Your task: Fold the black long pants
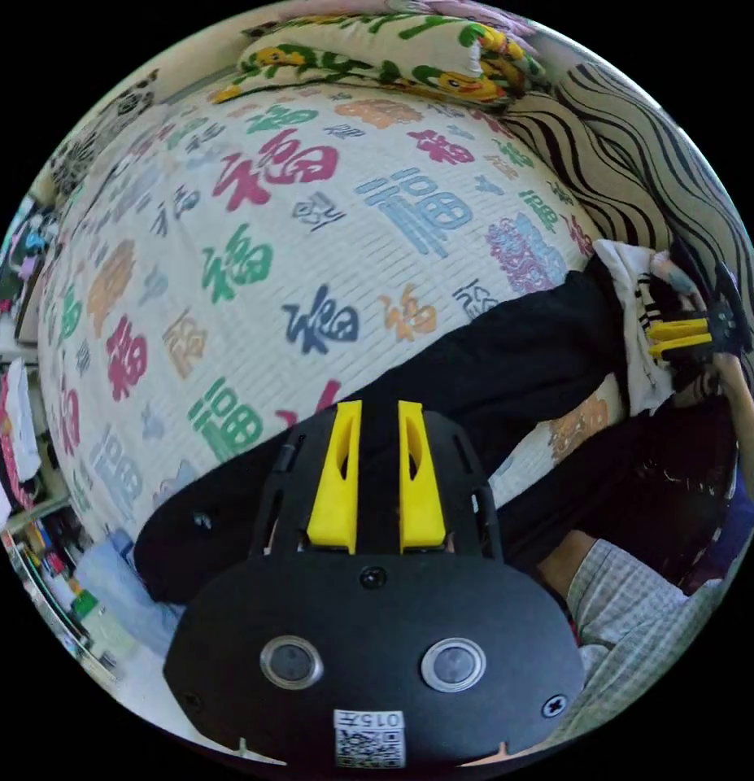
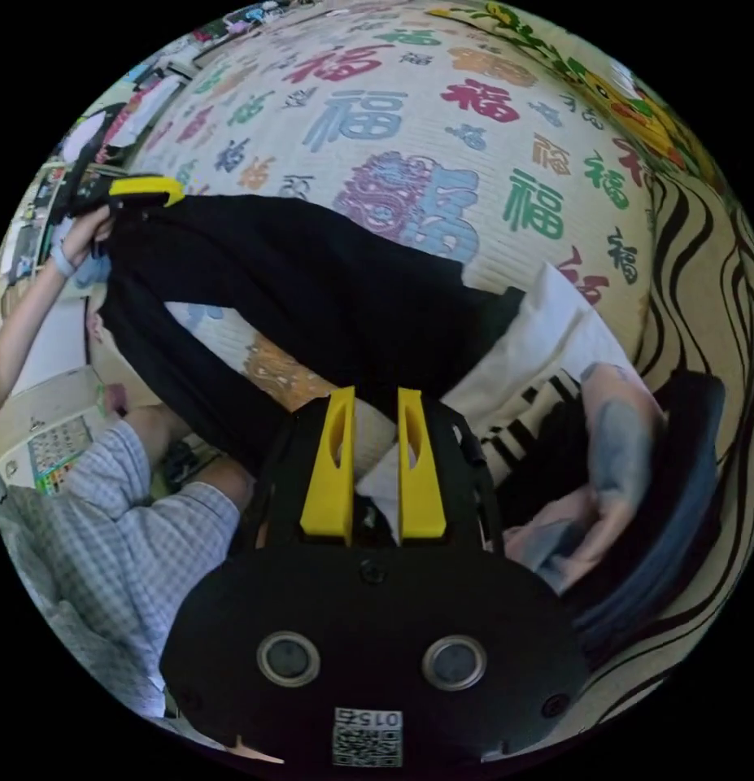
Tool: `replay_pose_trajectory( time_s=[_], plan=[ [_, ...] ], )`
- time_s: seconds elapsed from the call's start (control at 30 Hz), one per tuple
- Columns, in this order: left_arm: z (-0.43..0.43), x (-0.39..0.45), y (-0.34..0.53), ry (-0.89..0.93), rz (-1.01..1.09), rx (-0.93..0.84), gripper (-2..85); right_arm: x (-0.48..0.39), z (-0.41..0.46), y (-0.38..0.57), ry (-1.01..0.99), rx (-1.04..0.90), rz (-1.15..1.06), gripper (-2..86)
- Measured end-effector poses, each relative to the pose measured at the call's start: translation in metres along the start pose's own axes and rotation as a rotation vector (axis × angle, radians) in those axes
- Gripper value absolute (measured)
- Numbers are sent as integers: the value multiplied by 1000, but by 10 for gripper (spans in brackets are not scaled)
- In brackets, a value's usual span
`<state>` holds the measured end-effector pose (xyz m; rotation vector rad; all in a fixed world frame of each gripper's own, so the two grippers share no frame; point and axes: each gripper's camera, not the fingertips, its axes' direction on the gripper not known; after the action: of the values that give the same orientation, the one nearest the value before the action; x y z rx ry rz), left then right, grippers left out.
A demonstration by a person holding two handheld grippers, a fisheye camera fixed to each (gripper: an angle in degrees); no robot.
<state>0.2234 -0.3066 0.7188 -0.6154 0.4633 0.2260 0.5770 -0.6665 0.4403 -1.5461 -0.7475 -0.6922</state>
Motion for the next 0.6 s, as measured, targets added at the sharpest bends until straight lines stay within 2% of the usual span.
replay_pose_trajectory(
  time_s=[0.13, 0.2, 0.27, 0.33, 0.5, 0.6],
  plan=[
    [-22, -57, 119, -111, -410, -35, 79, -34, 7, 17, -159, 96, -21, 79],
    [-27, -77, 189, -125, -644, -41, 82, -68, 18, 12, -329, 157, -52, 73],
    [-30, -92, 288, -105, -966, 3, 89, -103, 24, -4, -435, 201, -116, 74],
    [-23, -93, 351, -52, -1128, 26, 94, -146, 28, -29, -468, 235, -207, 77],
    [12, -81, 452, 35, -1251, 83, 102, -292, 55, -138, -576, 250, -386, 92],
    [40, -76, 490, 127, -1272, 152, 106, -384, 80, -188, -535, 189, -446, 108]
  ],
)
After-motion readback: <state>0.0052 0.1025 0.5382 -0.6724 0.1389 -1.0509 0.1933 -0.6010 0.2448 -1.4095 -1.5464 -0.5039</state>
